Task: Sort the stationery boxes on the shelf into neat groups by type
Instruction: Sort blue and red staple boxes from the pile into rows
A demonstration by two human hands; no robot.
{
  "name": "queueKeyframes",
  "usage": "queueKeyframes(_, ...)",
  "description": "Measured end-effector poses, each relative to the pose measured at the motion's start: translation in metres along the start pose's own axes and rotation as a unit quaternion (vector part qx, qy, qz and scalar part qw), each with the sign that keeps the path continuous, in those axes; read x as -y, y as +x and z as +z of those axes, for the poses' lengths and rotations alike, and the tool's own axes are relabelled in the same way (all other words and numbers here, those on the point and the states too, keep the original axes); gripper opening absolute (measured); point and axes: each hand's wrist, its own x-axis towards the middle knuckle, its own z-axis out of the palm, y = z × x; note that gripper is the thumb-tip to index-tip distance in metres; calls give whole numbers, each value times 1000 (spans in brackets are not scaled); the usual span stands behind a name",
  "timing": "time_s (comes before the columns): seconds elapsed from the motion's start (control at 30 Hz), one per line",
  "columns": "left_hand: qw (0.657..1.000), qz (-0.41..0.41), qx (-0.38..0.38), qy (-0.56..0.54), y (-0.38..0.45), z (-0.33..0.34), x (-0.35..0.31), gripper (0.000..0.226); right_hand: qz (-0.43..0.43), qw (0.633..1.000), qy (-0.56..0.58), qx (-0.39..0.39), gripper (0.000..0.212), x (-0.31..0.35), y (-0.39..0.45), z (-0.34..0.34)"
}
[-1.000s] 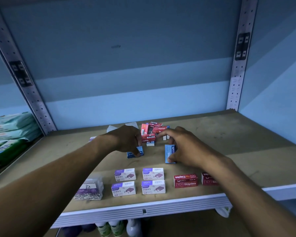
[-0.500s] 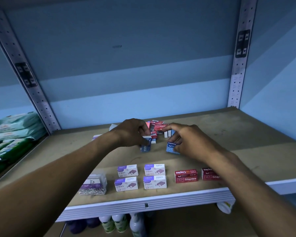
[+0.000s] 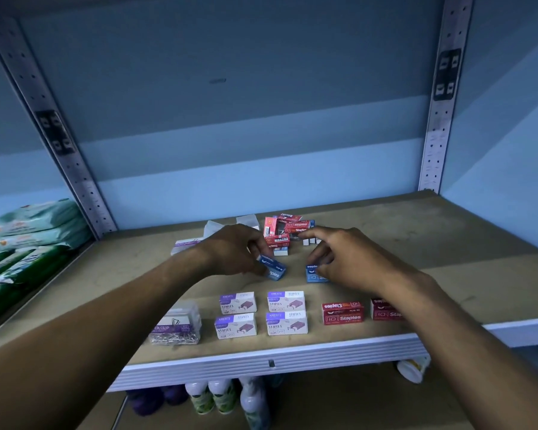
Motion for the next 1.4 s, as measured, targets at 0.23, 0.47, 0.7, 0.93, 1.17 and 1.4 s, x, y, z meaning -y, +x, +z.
queueKeyframes(0.23, 999, -9, 2, 34, -2, 4, 12, 26, 14, 999, -36, -15, 23, -3, -4, -5)
queueKeyframes(0.47, 998, 18, 10, 54, -1, 4, 4, 26, 12, 999, -51, 2, 25, -7, -4, 1)
queueKeyframes(0.7, 998, 34, -52, -3, -2, -1, -26, 19, -14, 997, -51, -54, 28, -6, -20, -22)
queueKeyframes(0.93, 995, 94, -35, 17, -1, 15, -90, 17, -10, 993, -70, -96, 26, -21, -57, -57)
queueKeyframes(1.17, 990, 140, -4, 12, -1, 45, -146, 19, 18, 989, -78, -124, 24, -43, -99, -93)
queueKeyframes(1.4, 985, 166, 6, 43, -4, 63, -189, 21, 42, 987, -81, -131, 25, -59, -135, -114)
